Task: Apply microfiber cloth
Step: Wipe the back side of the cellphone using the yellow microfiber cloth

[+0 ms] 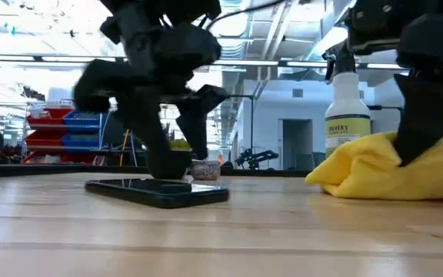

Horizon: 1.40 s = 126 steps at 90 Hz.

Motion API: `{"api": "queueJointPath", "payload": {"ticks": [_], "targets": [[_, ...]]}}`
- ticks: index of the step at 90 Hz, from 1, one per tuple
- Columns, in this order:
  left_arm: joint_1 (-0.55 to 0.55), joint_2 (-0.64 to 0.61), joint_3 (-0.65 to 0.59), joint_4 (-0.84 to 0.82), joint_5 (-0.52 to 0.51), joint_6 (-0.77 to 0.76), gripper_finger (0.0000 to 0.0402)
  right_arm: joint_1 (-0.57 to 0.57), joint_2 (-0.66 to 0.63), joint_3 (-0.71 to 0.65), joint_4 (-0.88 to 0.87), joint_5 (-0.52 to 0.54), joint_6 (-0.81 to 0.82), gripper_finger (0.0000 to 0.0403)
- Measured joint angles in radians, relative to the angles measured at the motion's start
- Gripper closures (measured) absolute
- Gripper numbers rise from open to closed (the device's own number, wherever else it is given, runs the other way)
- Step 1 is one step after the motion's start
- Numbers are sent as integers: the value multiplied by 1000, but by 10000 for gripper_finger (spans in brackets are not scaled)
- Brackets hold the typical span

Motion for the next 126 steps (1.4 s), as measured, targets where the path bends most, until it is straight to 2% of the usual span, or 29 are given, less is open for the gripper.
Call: {"api": "queueJointPath", "payload": {"ticks": [19, 33, 45, 73, 98, 126], "targets": [[-92, -4, 0, -138, -1, -25, 123, -1, 0, 0, 20, 38, -26, 403], [-128, -4, 0, -114, -82, -42, 100, -10, 0, 0, 32, 51, -48, 403], [-131, -4, 0, -67, -123, -57, 98, -21, 0, 0, 61, 51, -84, 403], [-99, -4, -1, -105, -109, -96, 98, -40, 0, 0, 94, 51, -135, 403], [-83, -8, -80, -48, -81, -122, 98, -40, 0, 0, 97, 51, -135, 403], [-82, -7, -125, 40, -94, -147, 98, -40, 1, 0, 112, 51, -148, 403]]}}
